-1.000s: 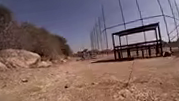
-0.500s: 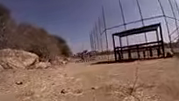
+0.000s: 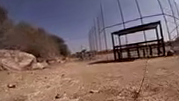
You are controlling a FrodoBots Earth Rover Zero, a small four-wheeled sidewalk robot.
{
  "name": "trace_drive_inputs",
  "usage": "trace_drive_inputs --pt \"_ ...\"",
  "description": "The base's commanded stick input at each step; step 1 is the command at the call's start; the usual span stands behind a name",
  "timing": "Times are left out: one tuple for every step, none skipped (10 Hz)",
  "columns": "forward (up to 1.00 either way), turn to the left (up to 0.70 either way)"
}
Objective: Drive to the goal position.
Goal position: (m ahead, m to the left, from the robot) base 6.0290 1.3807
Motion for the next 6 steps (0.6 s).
trace_drive_inputs --pt "0.50 0.00" --pt "0.50 0.00" --pt "0.50 0.00" --pt "0.50 0.00" --pt "0.50 0.00" --pt "0.50 0.00"
